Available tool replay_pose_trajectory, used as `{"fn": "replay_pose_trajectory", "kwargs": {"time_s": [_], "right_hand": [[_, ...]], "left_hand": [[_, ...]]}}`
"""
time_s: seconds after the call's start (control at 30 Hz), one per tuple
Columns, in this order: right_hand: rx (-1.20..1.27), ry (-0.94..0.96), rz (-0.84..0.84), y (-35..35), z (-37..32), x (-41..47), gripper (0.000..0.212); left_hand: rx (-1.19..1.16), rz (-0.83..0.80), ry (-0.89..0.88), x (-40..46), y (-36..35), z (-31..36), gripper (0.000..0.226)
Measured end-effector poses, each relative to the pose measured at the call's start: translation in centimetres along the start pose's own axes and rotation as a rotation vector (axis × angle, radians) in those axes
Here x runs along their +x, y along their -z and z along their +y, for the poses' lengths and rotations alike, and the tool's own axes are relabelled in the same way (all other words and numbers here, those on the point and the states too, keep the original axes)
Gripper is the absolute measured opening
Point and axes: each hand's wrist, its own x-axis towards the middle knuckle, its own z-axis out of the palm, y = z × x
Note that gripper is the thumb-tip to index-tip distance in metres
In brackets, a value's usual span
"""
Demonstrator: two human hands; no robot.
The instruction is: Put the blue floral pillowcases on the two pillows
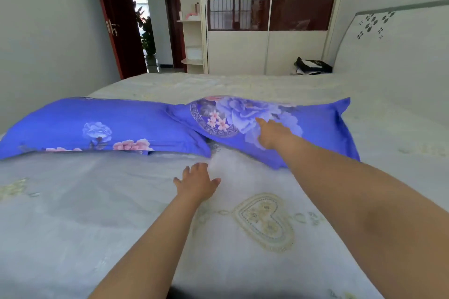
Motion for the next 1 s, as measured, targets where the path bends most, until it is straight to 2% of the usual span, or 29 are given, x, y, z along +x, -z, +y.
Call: {"fn": "replay_pose_trajectory", "kwargs": {"time_s": [0.07,0.17,0.23,0.3,0.37,0.43,0.5,0.57,0.63,0.7,0.73,0.77,0.83,0.9,0.93,1.0], "right_hand": [[0.036,0.072,-0.056,-1.9,-1.4,-0.7,0.060],[0.158,0.185,-0.174,-4.4,-4.6,-2.3,0.053],[0.243,0.245,-0.245,-6.5,-7.0,-3.9,0.058],[0.229,0.324,-0.284,-8.9,-9.4,-5.5,0.068],[0.130,0.426,-0.217,-10.7,-10.3,-6.9,0.077],[0.065,0.595,-0.090,-12.5,-11.2,-7.8,0.073],[0.100,0.689,-0.025,-14.1,-12.0,-8.2,0.055],[0.203,0.675,0.001,-15.1,-12.6,-8.5,0.040],[0.223,0.640,0.042,-15.5,-13.0,-8.9,0.033],[0.158,0.614,0.081,-15.3,-13.2,-9.6,0.028],[0.143,0.596,0.089,-15.0,-13.1,-10.1,0.027],[0.131,0.579,0.087,-14.6,-13.0,-10.6,0.027],[0.072,0.576,0.121,-13.9,-12.9,-11.8,0.024],[0.058,0.585,0.161,-13.3,-12.8,-13.2,0.023],[0.093,0.582,0.127,-12.7,-12.8,-14.0,0.028],[0.235,0.545,-0.021,-11.4,-13.2,-15.2,0.035]], "left_hand": [[0.161,-0.141,0.038,-0.5,-1.0,-2.2,0.080],[0.231,-0.327,-0.073,-1.6,-2.2,-5.5,0.097],[0.204,-0.354,-0.157,-2.7,-2.5,-7.0,0.106],[0.200,-0.339,-0.202,-3.8,-2.6,-8.5,0.115],[0.242,-0.335,-0.250,-4.6,-2.6,-9.4,0.120],[0.237,-0.291,-0.289,-5.7,-2.9,-10.8,0.118],[0.124,-0.145,-0.329,-6.6,-3.4,-12.3,0.108],[0.027,0.032,-0.355,-7.3,-3.4,-13.5,0.103],[0.063,0.125,-0.351,-7.9,-3.1,-14.7,0.109],[0.076,0.089,-0.269,-8.5,-3.1,-16.6,0.120],[0.019,0.079,-0.221,-8.7,-3.1,-17.4,0.118],[-0.098,0.110,-0.183,-9.0,-2.9,-18.1,0.107],[-0.530,0.302,-0.078,-9.6,-2.1,-19.0,0.071],[-0.934,0.539,0.164,-9.8,-1.5,-20.7,0.049],[-1.057,0.569,0.336,-9.9,-1.3,-21.5,0.052],[-1.233,0.408,0.581,-10.1,-1.3,-23.2,0.056]]}}
